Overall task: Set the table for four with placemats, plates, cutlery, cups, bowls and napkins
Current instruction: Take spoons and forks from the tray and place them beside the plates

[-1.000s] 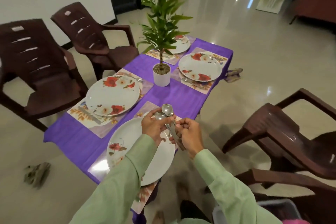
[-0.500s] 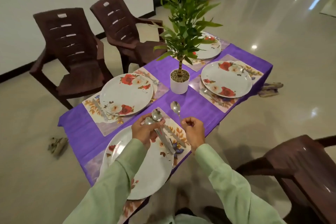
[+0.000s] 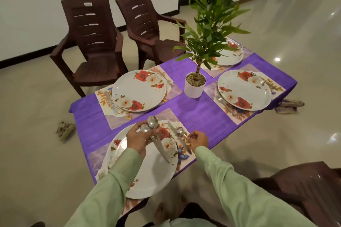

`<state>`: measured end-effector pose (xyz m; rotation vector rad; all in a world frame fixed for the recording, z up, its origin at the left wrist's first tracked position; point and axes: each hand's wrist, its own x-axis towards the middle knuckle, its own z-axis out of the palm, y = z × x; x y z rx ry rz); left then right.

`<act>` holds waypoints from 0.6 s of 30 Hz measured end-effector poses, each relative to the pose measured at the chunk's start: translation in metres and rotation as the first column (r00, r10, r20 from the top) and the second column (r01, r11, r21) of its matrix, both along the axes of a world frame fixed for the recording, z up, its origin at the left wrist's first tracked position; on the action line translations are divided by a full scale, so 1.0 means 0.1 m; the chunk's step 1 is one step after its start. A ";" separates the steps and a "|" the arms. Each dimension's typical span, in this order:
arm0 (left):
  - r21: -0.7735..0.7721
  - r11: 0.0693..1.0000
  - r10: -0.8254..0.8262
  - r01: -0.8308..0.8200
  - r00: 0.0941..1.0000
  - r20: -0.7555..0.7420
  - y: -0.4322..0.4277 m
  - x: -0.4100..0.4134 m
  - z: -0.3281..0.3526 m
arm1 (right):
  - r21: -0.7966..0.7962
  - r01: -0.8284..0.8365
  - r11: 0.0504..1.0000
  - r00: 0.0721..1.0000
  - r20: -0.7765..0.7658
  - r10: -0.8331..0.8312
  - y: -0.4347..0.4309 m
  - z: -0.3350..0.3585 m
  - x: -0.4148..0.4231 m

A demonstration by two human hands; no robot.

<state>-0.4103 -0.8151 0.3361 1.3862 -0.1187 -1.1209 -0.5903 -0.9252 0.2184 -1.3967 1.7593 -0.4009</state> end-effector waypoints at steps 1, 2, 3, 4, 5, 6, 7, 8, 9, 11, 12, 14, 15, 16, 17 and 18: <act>-0.002 1.000 0.003 -0.003 1.000 0.003 0.01 0.00 0.00 | 0.004 -0.017 1.000 0.999 -0.036 0.017 -0.01 -0.04 0.01; -0.001 1.000 0.006 -0.006 1.000 0.006 0.01 -0.01 -0.01 | 0.008 -0.045 0.999 0.996 -0.079 0.045 -0.01 -0.05 0.01; 0.003 1.000 0.009 -0.009 1.000 0.012 0.01 -0.01 -0.01 | 0.013 -0.083 0.996 0.989 -0.123 0.084 0.00 -0.04 0.02; 0.007 1.000 0.016 -0.016 1.000 0.020 -0.01 -0.02 -0.02 | 0.016 -0.133 0.991 0.976 -0.170 0.134 -0.01 -0.03 0.03; 0.009 1.000 0.021 -0.021 0.999 0.029 -0.03 -0.03 -0.03 | 0.017 -0.189 0.982 0.959 -0.211 0.188 -0.02 -0.02 0.03; 0.012 1.000 0.027 -0.028 0.999 0.036 -0.05 -0.04 -0.04 | 0.017 -0.251 0.968 0.936 -0.250 0.248 -0.04 -0.03 0.03; 0.020 0.999 0.038 -0.039 0.998 0.041 -0.08 -0.06 -0.05 | 0.018 -0.315 0.949 0.907 -0.290 0.307 -0.06 -0.04 0.03; 0.029 0.998 0.050 -0.052 0.998 0.045 -0.10 -0.09 -0.05 | 0.018 -0.377 0.926 0.872 -0.330 0.361 -0.07 -0.05 0.04; 0.040 0.997 0.066 -0.068 0.997 0.050 -0.13 -0.13 -0.05 | 0.019 -0.429 0.903 0.840 -0.361 0.406 -0.09 -0.07 0.05; 0.057 0.994 0.088 -0.091 0.994 0.062 -0.19 -0.22 -0.06 | 0.021 -0.507 0.862 0.782 -0.409 0.470 -0.14 -0.12 0.04; 0.065 0.992 0.101 -0.105 0.993 0.067 -0.21 -0.26 -0.06 | 0.024 -0.546 0.838 0.751 -0.429 0.502 -0.16 -0.15 0.04; 0.067 0.988 0.134 -0.139 0.988 0.073 -0.26 -0.34 -0.06 | 0.019 -0.614 0.789 0.700 -0.449 0.555 -0.20 -0.18 0.03; 0.066 0.986 0.147 -0.152 0.986 0.073 -0.29 -0.39 -0.06 | 0.009 -0.639 0.769 0.685 -0.449 0.574 -0.22 -0.20 0.02; 0.064 0.984 0.160 -0.165 0.984 0.073 -0.31 -0.43 -0.06 | 0.000 -0.657 0.754 0.676 -0.442 0.589 -0.25 -0.22 0.01; 0.063 0.982 0.171 -0.175 0.983 0.072 -0.32 -0.46 -0.05 | -0.005 -0.669 0.744 0.672 -0.433 0.601 -0.28 -0.24 0.01; 0.061 0.981 0.178 -0.183 0.981 0.072 -0.32 -0.49 -0.05 | -0.006 -0.677 0.736 0.669 -0.421 0.612 -0.29 -0.25 0.00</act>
